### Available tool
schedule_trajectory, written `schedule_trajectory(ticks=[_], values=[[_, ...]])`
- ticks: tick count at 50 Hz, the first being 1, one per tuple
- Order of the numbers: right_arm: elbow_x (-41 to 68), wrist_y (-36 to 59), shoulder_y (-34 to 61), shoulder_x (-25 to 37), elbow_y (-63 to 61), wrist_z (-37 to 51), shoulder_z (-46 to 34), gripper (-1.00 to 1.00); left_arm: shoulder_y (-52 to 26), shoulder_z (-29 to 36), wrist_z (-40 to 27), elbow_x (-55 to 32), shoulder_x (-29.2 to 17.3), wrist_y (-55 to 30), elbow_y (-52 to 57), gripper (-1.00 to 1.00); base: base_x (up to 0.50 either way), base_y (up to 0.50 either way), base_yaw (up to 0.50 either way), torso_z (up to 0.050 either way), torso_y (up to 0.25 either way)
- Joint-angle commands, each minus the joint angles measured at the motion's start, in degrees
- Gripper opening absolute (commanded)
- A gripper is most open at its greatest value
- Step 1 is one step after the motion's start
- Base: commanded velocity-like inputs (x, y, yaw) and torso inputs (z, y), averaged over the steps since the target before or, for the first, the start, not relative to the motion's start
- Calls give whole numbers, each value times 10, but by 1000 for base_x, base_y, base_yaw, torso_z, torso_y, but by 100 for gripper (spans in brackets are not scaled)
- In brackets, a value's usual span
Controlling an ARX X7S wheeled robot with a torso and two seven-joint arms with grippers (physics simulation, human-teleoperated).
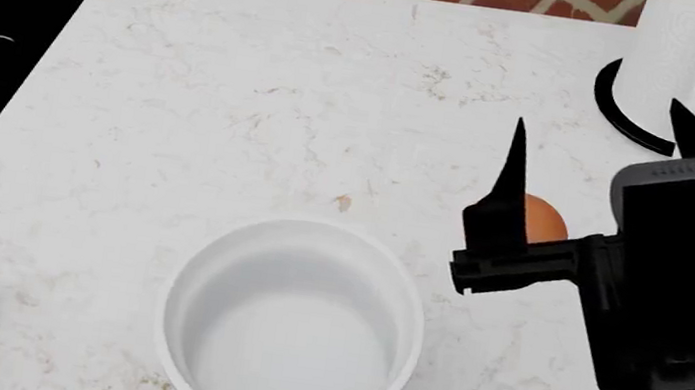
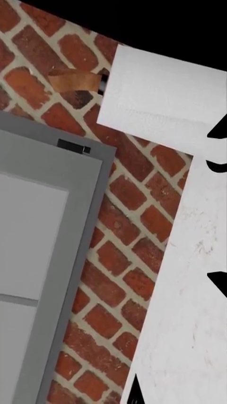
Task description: Place the eggs and milk next to the bowl.
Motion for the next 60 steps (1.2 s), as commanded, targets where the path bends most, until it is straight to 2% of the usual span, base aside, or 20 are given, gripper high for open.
schedule_trajectory(ticks=[1, 6, 7, 19, 32, 46, 60], values=[[-13, -4, 5, -12, 8, -13, 7, 100, -1, 26, 14, 58, 26, 23, -47, 100, 0, 0, -3, 0, -16], [-16, -8, 7, -14, 14, -14, 2, 100, 8, 21, 11, 56, 20, 23, -43, 100, 2, -1, -2, 0, -2], [-16, -8, 7, -14, 14, -15, 2, 100, 10, 20, 11, 56, 20, 25, -42, -100, 0, 0, -3, 0, 0], [-13, -11, 4, -13, 14, -14, 5, 100, 21, 12, 3, 54, 13, 31, -26, -100, 1, 0, 0, 0, -3], [-11, -17, 0, -13, 12, -14, 7, 100, 43, -40, 1, 0, -2, 30, 48, -100, 1, 0, 0, 0, -1], [-7, -24, -10, -9, 9, -13, 17, 100, 27, 7, 48, 13, 4, 63, 74, -100, 0, 0, 0, 0, 0], [-1, -19, -14, -6, 1, -10, 22, 100, -16, 54, 65, 22, 27, 47, 103, -100, 0, 0, 0, 0, 0]])
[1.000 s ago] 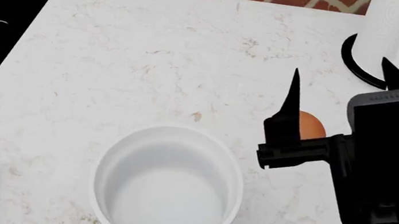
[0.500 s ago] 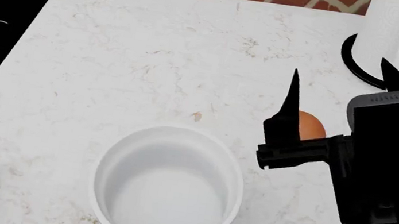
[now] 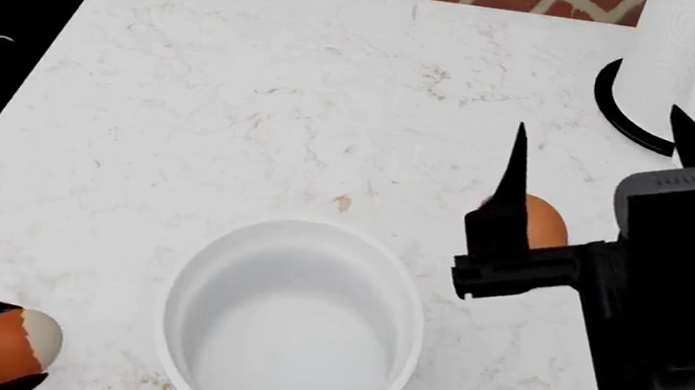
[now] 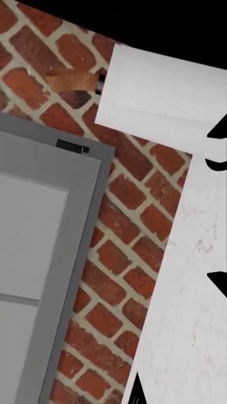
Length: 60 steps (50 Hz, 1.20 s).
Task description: Place the eggs and milk next to the bowl.
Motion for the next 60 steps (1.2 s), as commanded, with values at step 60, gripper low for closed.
schedule_trajectory(ticks=[60], values=[[-2, -9, -14, -4, -5, -3, 23, 100, -76, 104, 62, 41, 85, 20, -24, -100, 0, 0, 0, 0, 0]])
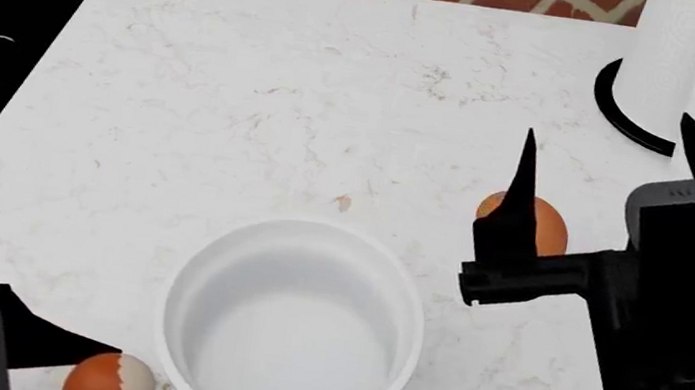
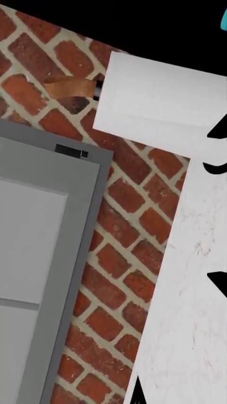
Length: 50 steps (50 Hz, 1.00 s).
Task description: Place the eggs and milk next to the bowl.
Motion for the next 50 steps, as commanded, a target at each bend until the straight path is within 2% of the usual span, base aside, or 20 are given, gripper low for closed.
schedule_trajectory(ticks=[1, 36, 37, 50], values=[[-10, -4, 0, -11, 2, -12, 14, 100, -5, -2, 15, 9, 20, 11, -20, -100, 0, 0, 0, 0, 0], [-7, -10, -7, -8, 5, -9, 17, 100, -3, 18, 17, 19, 28, 17, -43, -100, 0, 0, 0, 0, -1], [-7, -11, -7, -9, 5, -10, 17, 100, -4, 19, 18, 19, 26, 15, -41, 100, 0, 0, 0, 0, 0], [-7, -14, -10, -9, 7, -10, 14, 100, -2, 26, 20, 25, 23, 20, -47, 100, 0, 0, -1, 0, -1]])
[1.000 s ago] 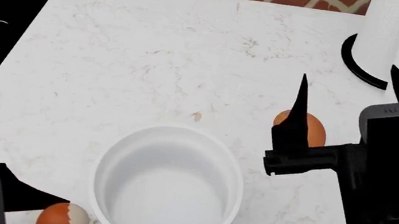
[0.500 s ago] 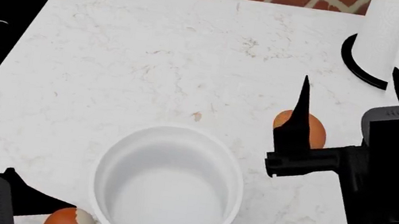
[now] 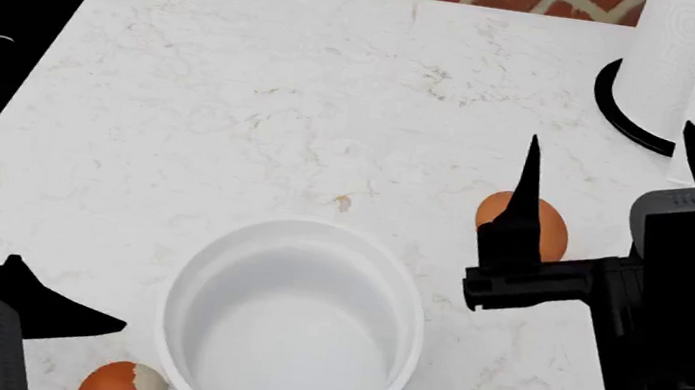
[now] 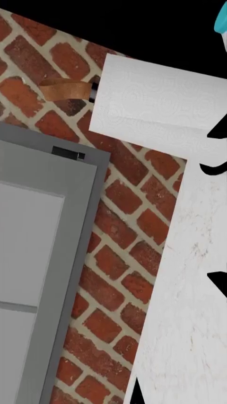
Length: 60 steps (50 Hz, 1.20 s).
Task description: Place the eggs and milk next to the bowl.
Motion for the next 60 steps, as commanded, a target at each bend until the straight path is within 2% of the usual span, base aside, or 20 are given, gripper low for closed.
schedule_trajectory(ticks=[1, 31, 44, 55, 56, 57, 60], values=[[-11, -4, 0, -11, 2, -12, 12, 100, 6, 2, 23, 23, 10, 5, -16, 100, 0, 0, 0, 0, 0], [-5, -6, 4, -11, 0, -11, 12, 100, 47, -101, -20, -70, -50, -26, 72, 100, 0, 0, 0, 0, 0], [0, -1, 8, -10, -3, -12, 11, 100, 143, -243, -78, -176, -81, 4, 125, 100, 0, 0, 0, 0, 0], [9, 19, 19, -3, -11, -12, 10, 100, 216, -354, -101, -248, -77, 49, 131, 100, 0, 0, 0, 0, 0], [9, 17, 18, -3, -11, -12, 10, 100, 218, -359, -105, -248, -76, 51, 132, 100, 0, 0, 0, 0, 0], [47, 94, 47, 24, -22, -17, 20, 100, 222, -423, -131, -277, -37, 94, 123, 100, 0, 0, 0, 0, 0], [59, 111, 49, 32, -33, -18, 23, 100, 231, -434, -130, -285, -34, 98, 123, 100, 0, 0, 0, 0, 0]])
